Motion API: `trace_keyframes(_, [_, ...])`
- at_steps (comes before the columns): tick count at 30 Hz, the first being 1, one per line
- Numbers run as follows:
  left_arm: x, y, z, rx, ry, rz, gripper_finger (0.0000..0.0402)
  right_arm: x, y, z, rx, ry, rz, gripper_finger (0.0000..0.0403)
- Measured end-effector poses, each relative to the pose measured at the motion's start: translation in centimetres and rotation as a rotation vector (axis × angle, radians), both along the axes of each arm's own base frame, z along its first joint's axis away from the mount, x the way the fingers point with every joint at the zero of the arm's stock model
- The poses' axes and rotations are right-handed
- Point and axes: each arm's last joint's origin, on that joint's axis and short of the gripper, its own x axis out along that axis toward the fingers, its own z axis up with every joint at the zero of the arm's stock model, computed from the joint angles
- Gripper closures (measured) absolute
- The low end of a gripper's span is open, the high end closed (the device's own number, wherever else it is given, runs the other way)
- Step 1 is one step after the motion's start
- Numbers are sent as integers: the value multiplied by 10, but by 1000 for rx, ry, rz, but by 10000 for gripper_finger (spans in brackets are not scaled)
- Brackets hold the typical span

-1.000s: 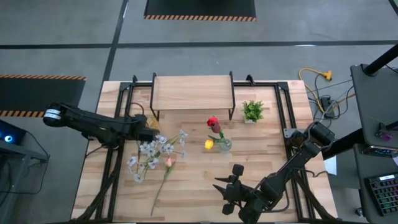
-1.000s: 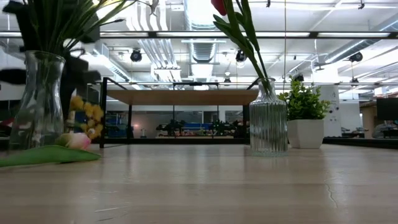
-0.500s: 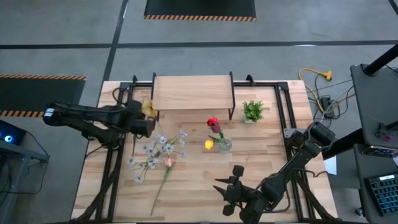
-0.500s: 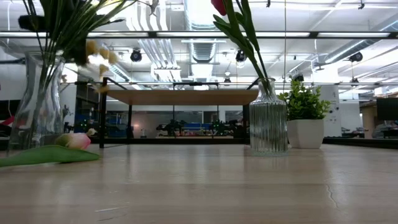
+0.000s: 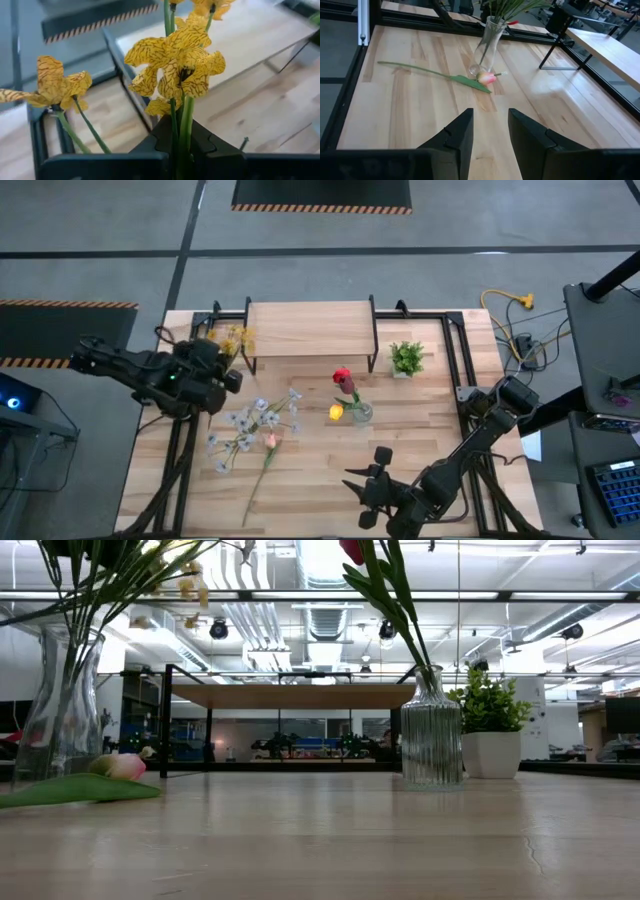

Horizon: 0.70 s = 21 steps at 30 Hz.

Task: Pick and place flowers into a vace then onto a shelf
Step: Put the yellow flowers into the bottom transparent vase

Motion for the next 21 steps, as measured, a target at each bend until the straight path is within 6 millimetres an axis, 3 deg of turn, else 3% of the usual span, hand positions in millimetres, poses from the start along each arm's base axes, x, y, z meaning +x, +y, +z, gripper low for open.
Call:
trace_keyframes(10, [-20,-8,10,57,-187,-95,400,0,0,0,3,-3,-1,291])
trace_keyframes(21, [-18,-24,21,115,-238,-279,400,2,2,3,39,-38,-1,291])
